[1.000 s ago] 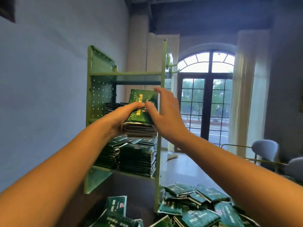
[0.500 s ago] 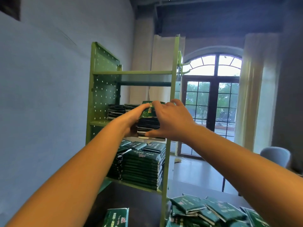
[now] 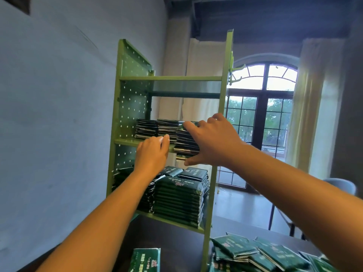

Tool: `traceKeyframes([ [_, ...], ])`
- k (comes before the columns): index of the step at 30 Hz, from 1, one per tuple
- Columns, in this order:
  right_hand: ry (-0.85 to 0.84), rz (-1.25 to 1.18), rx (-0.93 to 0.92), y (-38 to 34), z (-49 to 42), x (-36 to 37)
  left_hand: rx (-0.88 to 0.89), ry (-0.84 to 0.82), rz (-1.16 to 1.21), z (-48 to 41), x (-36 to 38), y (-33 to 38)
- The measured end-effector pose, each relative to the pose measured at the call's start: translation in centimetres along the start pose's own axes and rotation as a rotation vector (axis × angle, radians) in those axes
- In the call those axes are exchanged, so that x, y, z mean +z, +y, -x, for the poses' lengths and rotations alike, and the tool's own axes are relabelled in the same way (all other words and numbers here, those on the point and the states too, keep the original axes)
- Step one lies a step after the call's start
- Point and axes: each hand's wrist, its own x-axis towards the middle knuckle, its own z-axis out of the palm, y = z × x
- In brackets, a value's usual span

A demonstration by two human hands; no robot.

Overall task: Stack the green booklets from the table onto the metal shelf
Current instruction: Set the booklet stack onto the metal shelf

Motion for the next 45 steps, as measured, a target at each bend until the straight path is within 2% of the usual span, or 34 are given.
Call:
traceKeyframes([
  [3, 0.039, 0.021, -0.017, -0.2, 0.0, -0.2, 0.081, 0.044, 0.061, 0.4, 0.9, -1.8],
  [9, 0.0, 0.003, -0.023, 0.2, -1.2, -0.6, 0.105, 0.112, 0.083, 1.0, 2.2, -2.5],
  [20, -0.234, -0.03, 0.005, 0.7, -4.8, 1.0, 0.099, 0.163, 0.107, 1.4, 3.1, -2.7],
  [32, -0.461, -0.109, 0.166, 0.7, -7.4, 3.8, 0.137, 0.233, 0.125, 1.4, 3.7, -3.0],
  [38, -0.503, -0.123, 0.234, 0.4, -8.7, 5.5, 0.138, 0.255, 0.141, 1.3, 3.7, -3.0],
  [45, -0.515, -0.2, 0.291, 0.7, -9.3, 5.8, 0.141, 0.14, -0.049, 1.5, 3.1, -2.6],
])
